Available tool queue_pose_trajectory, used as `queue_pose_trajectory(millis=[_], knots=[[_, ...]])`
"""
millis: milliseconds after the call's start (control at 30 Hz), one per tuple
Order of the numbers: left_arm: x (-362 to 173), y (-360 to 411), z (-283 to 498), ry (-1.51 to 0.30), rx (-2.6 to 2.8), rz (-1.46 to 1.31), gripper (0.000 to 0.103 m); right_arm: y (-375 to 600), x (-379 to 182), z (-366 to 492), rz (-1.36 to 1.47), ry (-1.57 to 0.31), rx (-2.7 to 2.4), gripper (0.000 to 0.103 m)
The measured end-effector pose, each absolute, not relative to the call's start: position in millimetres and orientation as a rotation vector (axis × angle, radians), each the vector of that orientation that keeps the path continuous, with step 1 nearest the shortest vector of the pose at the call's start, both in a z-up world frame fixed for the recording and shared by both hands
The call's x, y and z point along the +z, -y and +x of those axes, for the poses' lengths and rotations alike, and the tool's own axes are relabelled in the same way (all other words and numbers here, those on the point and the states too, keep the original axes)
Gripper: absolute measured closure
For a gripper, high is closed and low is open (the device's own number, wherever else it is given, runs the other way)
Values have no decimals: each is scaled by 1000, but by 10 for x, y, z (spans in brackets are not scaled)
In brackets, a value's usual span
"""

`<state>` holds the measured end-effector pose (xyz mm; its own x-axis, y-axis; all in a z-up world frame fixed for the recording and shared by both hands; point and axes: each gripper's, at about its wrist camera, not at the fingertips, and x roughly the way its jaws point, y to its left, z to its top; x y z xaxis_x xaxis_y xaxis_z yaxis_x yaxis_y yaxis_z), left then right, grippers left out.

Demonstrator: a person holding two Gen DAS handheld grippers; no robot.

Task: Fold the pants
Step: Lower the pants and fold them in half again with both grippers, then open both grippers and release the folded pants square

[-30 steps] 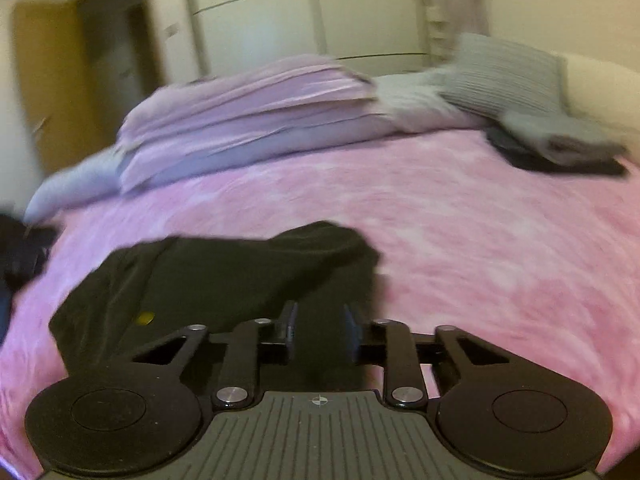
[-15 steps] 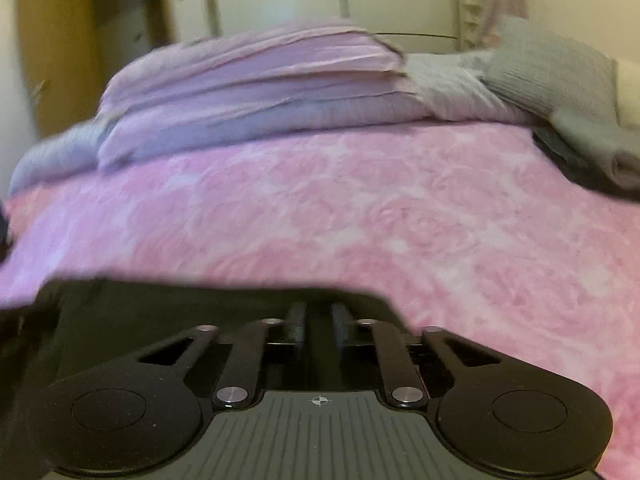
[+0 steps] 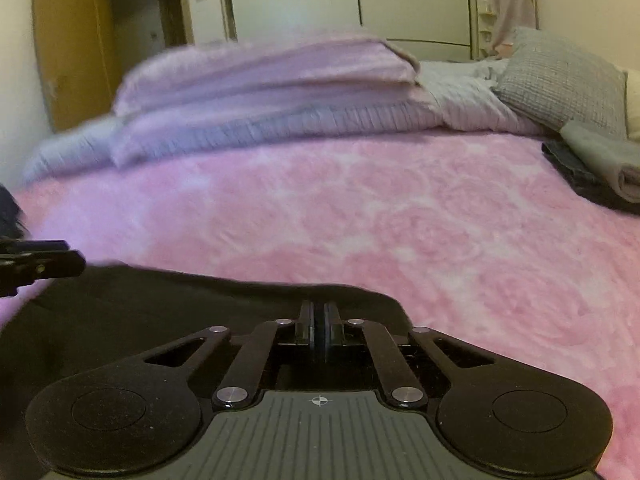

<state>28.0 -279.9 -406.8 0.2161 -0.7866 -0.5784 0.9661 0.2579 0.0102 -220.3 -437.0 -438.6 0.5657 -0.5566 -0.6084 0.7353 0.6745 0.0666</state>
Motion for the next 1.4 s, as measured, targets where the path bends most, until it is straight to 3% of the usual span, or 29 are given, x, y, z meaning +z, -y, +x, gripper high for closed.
queue_pose_trajectory(millis=[233, 367, 533, 667, 867, 1033, 1200, 1400], knots=[[-3962, 2673, 460, -557, -1258, 345, 66, 4444, -4187, -2428, 408, -563, -1043, 103], [-3667, 2379, 319, -489, -1289, 320, 72, 4003, -3906, -2588, 422, -532, -837, 103], [-3580, 2056, -66, -458, -1399, 391, 71, 3349, -3910, -2480, 358, -602, -600, 103], [-3929, 1968, -223, -514, -1333, 568, 75, 3079, -4191, -2462, 367, -692, -567, 103], [-3848, 1702, -186, -530, -1300, 508, 74, 2859, -4100, -2790, 265, -806, -712, 103], [-3751, 1499, -291, -550, -1329, 449, 74, 2644, -4002, -2975, 334, -663, -734, 103], [-3970, 1469, -381, -506, -1281, 525, 71, 2621, -4285, -2862, 317, -697, -774, 103], [-3749, 1369, -411, -555, -1256, 495, 72, 2500, -3985, -2890, 344, -663, -809, 100]])
